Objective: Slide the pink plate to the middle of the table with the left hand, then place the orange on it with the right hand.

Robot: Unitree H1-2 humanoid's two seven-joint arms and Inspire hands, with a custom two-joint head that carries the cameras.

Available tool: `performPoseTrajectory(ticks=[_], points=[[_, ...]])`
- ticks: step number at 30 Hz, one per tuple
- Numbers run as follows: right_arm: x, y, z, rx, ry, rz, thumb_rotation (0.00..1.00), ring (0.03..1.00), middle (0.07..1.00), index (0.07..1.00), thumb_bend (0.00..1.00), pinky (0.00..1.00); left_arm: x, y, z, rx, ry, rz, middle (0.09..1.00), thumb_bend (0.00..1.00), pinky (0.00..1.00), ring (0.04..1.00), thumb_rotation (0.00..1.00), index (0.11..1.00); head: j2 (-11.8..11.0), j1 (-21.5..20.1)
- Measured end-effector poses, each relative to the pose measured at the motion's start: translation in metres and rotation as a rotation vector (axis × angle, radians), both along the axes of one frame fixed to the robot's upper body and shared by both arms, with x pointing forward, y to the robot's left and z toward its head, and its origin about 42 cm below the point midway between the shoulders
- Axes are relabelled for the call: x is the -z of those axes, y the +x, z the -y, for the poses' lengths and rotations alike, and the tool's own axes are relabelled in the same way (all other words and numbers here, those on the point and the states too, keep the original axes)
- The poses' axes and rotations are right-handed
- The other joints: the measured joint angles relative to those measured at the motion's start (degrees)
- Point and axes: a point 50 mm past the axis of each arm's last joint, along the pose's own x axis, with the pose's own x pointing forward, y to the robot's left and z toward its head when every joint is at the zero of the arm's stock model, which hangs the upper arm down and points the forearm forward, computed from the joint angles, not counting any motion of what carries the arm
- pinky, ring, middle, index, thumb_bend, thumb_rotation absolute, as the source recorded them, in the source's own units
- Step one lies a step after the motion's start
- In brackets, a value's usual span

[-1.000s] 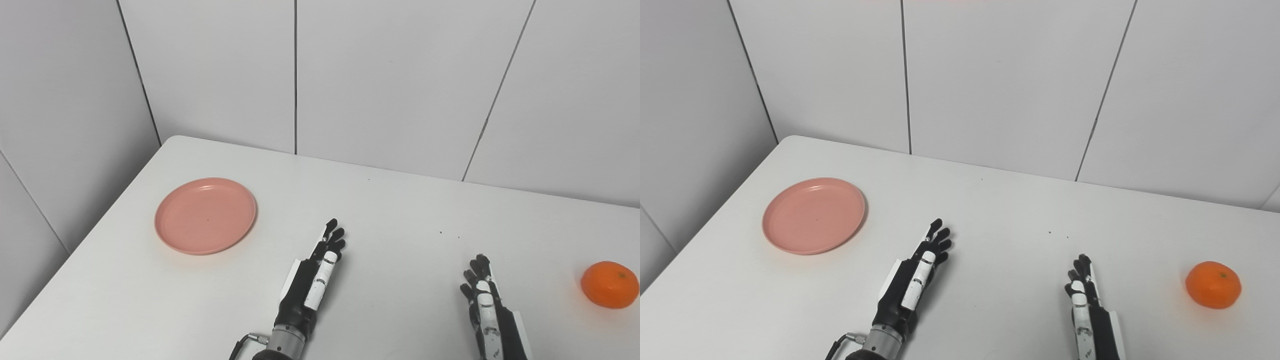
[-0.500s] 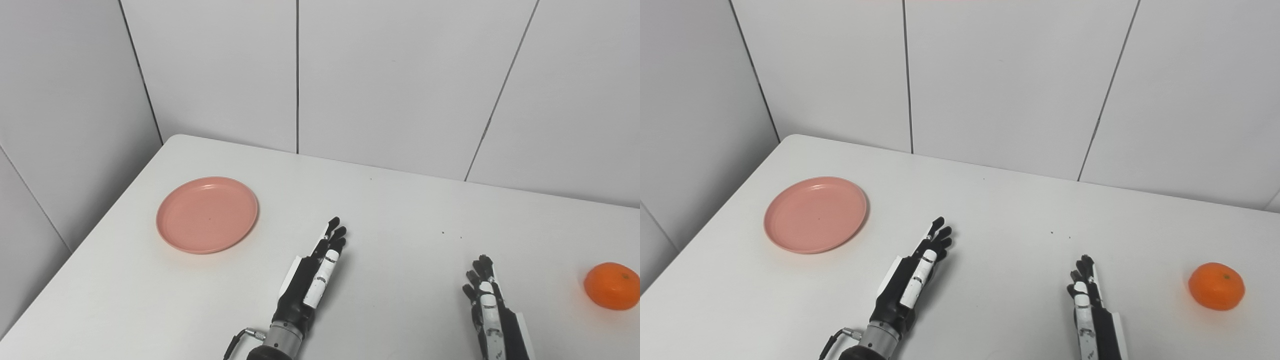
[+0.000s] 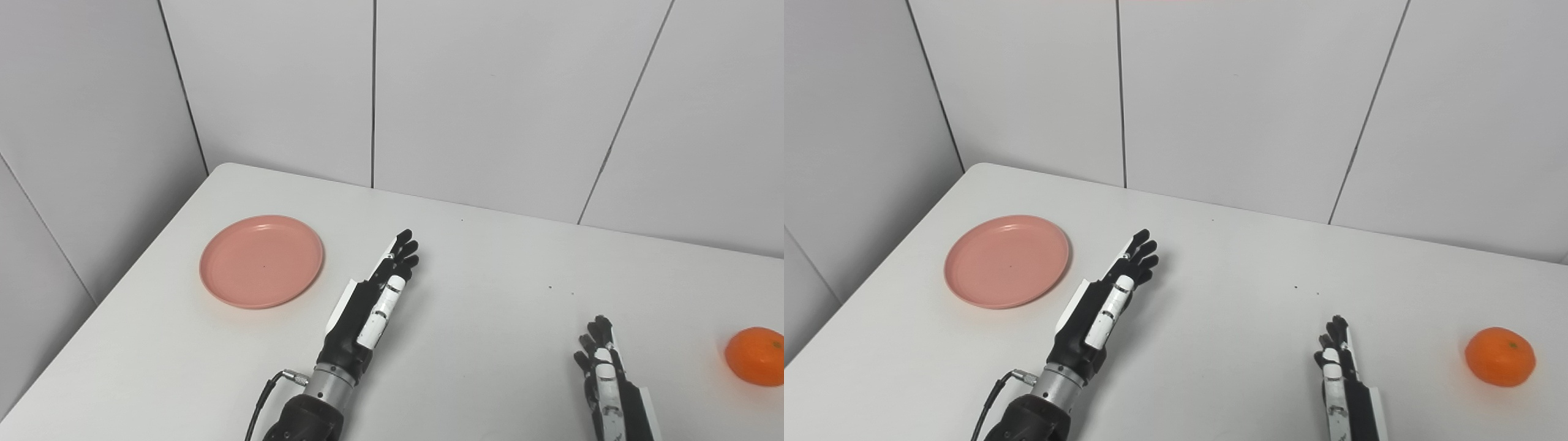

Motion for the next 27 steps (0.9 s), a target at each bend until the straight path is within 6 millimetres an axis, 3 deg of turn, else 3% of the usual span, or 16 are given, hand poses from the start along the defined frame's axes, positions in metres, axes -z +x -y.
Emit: performPoseTrajectory(ticks=[7, 22, 27], points=[[0.000, 0.000, 0.000, 0.000, -0.001, 0.000, 1.00, 0.983, 0.991, 0.996, 0.19, 1.00, -0.025, 0.004, -0.016, -0.024, -0.006, 0.040, 0.959, 0.42, 0.96, 0.943, 1.00, 0.952, 0.18, 0.00], [0.000, -0.002, -0.001, 0.000, 0.004, 0.000, 1.00, 0.995, 0.999, 1.000, 0.17, 1.00, -0.052, 0.009, -0.060, -0.108, -0.003, 0.107, 0.972, 0.48, 0.98, 0.955, 1.00, 0.970, 0.44, -0.09], [0.000, -0.002, -0.001, -0.001, 0.008, 0.000, 1.00, 0.995, 0.996, 0.999, 0.17, 1.00, -0.059, 0.013, -0.084, -0.172, -0.004, 0.129, 0.958, 0.44, 0.99, 0.949, 1.00, 0.949, 0.44, -0.09]])
